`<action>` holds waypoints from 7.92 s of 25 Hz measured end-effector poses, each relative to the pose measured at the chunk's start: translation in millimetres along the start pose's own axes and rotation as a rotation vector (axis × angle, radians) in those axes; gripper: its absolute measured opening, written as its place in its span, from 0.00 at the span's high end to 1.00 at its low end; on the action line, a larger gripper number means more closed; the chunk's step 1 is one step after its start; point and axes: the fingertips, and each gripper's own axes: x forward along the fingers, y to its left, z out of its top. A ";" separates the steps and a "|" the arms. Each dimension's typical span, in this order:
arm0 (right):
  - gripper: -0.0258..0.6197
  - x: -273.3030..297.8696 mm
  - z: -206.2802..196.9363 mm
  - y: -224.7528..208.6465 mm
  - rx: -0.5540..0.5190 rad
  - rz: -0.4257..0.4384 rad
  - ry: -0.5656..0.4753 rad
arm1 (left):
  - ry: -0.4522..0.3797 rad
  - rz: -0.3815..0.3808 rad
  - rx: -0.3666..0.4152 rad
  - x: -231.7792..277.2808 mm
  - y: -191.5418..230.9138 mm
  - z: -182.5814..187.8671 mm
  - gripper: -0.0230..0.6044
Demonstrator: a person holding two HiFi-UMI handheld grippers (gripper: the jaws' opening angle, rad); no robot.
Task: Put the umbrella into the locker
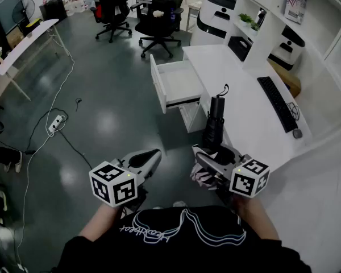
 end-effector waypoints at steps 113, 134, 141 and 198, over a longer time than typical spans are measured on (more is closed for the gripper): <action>0.52 504.5 -84.1 -534.8 0.146 -0.444 0.800 | 0.312 0.157 -0.289 346.3 569.5 172.3 0.96; 0.33 501.0 -82.0 -529.9 0.151 -0.419 0.751 | 0.337 0.129 -0.318 357.6 560.8 159.5 0.96; 0.34 494.1 -29.0 -508.3 0.095 -0.403 0.589 | 0.324 0.090 -0.304 362.0 534.9 165.2 0.96; 0.96 244.2 216.7 -268.2 -0.008 -0.052 -0.293 | 0.030 -0.272 0.127 302.4 235.1 228.0 0.96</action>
